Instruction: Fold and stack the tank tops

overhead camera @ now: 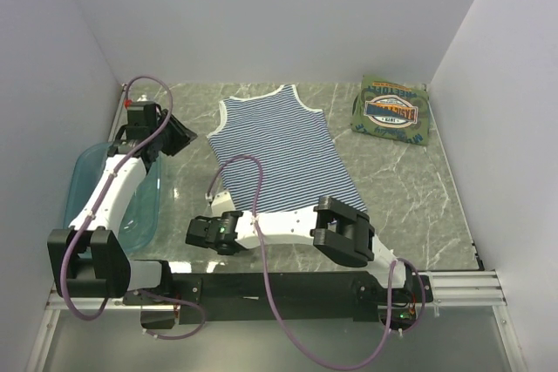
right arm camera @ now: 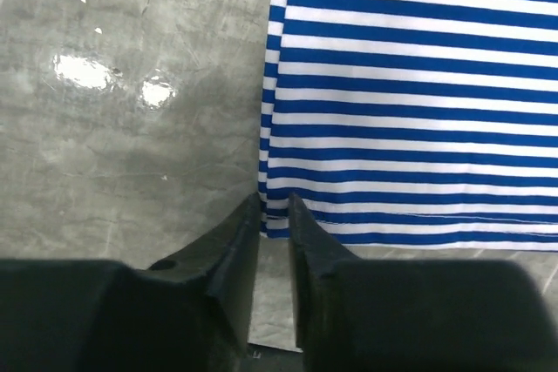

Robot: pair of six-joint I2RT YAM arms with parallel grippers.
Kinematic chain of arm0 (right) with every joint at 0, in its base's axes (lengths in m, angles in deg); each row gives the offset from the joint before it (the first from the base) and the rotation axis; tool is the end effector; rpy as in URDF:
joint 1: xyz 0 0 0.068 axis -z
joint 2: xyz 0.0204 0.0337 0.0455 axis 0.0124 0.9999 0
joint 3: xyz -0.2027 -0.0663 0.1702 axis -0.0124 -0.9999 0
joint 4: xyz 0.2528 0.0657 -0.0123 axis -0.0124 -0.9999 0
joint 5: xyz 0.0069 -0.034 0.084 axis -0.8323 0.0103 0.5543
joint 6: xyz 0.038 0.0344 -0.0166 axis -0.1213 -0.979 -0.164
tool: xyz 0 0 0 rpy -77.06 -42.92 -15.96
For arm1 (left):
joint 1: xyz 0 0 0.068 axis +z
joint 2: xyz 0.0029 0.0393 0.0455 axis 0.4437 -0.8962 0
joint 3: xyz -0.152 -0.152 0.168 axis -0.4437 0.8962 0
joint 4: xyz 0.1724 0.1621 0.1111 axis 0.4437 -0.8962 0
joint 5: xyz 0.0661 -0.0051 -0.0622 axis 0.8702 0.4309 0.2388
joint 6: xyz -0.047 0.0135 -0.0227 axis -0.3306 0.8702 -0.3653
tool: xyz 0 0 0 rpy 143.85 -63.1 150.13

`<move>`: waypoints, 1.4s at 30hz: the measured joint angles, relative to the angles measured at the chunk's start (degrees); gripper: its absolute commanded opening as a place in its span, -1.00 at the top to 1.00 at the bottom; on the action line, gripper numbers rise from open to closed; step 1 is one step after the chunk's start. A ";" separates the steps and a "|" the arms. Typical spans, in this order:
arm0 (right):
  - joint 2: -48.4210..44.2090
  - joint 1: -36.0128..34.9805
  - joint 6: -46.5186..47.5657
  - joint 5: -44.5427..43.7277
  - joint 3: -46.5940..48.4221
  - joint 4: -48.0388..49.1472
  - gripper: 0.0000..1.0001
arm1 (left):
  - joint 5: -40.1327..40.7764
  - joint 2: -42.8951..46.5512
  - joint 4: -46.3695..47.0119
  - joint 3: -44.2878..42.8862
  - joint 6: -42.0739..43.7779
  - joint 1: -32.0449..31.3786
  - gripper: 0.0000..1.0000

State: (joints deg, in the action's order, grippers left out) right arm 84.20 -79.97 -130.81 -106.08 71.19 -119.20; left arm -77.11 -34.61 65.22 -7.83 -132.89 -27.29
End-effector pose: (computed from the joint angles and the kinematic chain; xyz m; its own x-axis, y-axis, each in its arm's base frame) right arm 0.0976 0.4267 0.1605 -0.7882 -0.3535 -0.5037 -0.3683 0.9268 -0.0742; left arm 0.2862 -0.0104 0.2978 -0.5356 -0.6854 -0.4933 -0.3288 0.7073 -0.6258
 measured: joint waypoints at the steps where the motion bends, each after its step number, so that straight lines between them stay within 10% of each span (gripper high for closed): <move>1: 0.02 0.00 0.15 0.07 0.00 0.17 0.73 | 0.00 -0.11 0.44 0.35 -0.11 0.02 0.22; 3: 0.02 0.00 0.39 0.35 0.00 0.33 1.00 | -0.02 -0.31 1.51 1.38 -0.46 0.00 0.23; 30: -17.64 -4.22 2.40 15.91 -22.58 17.73 1.00 | 11.58 -19.43 19.87 13.51 -9.42 -4.46 0.18; 42: -18.73 -4.22 1.75 16.09 -23.85 17.73 1.00 | 17.68 -23.71 19.58 9.20 -9.14 -6.29 0.61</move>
State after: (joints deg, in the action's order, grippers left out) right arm 65.47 -84.19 -129.06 -89.99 47.34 -101.47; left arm -59.43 -58.32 84.80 1.37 -142.02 -33.59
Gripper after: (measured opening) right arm 0.008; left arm 0.222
